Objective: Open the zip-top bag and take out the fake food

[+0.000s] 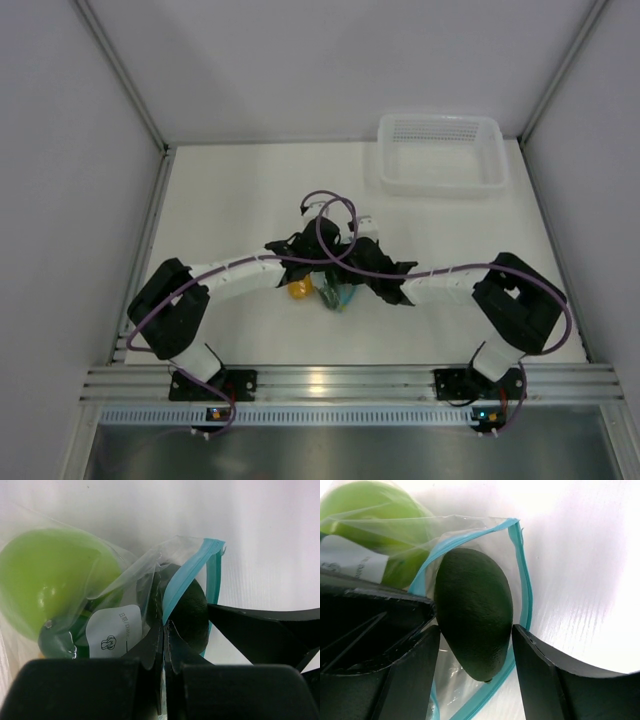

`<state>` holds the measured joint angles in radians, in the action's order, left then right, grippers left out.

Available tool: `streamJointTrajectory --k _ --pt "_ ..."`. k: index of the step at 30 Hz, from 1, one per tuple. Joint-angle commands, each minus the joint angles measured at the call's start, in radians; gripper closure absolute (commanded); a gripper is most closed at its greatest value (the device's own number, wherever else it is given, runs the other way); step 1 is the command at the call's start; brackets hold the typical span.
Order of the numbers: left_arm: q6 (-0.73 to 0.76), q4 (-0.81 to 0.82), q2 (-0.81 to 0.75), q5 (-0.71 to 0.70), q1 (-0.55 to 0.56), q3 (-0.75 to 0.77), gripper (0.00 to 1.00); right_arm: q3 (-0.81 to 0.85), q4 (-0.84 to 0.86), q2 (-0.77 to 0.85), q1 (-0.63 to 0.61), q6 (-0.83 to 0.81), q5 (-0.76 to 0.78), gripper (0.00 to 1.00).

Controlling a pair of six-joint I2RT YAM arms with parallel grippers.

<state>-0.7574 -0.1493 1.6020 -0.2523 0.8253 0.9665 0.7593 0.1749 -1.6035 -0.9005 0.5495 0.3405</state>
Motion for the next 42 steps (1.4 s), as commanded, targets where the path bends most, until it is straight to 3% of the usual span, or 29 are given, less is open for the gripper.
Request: streamJointTrajectory --k 1,8,16,20,23,35,42 --pt "-0.01 0.06 0.001 0.067 0.014 -0.015 1.0 0.09 0.112 -0.061 0.018 -0.034 0.0 0.39" --pt "-0.007 0.076 0.004 0.097 0.014 -0.023 1.0 0.117 0.144 -0.147 0.041 -0.054 -0.009 0.32" --pt "0.0 0.076 0.006 0.096 0.014 -0.022 1.0 0.146 0.158 -0.159 0.049 -0.095 -0.011 0.39" --pt "-0.002 0.077 0.004 0.081 0.012 -0.025 1.0 0.153 0.153 -0.151 0.051 -0.117 -0.014 0.57" --pt "-0.019 0.077 -0.005 0.051 0.009 -0.035 1.0 0.134 0.147 -0.124 0.049 -0.123 -0.024 0.62" --pt "-0.089 0.077 -0.102 -0.114 0.001 -0.049 1.0 -0.003 -0.014 0.166 0.043 -0.152 -0.021 0.66" --pt "-0.1 0.077 -0.137 -0.14 -0.005 -0.042 1.0 0.02 -0.172 0.351 0.055 -0.209 0.015 0.66"
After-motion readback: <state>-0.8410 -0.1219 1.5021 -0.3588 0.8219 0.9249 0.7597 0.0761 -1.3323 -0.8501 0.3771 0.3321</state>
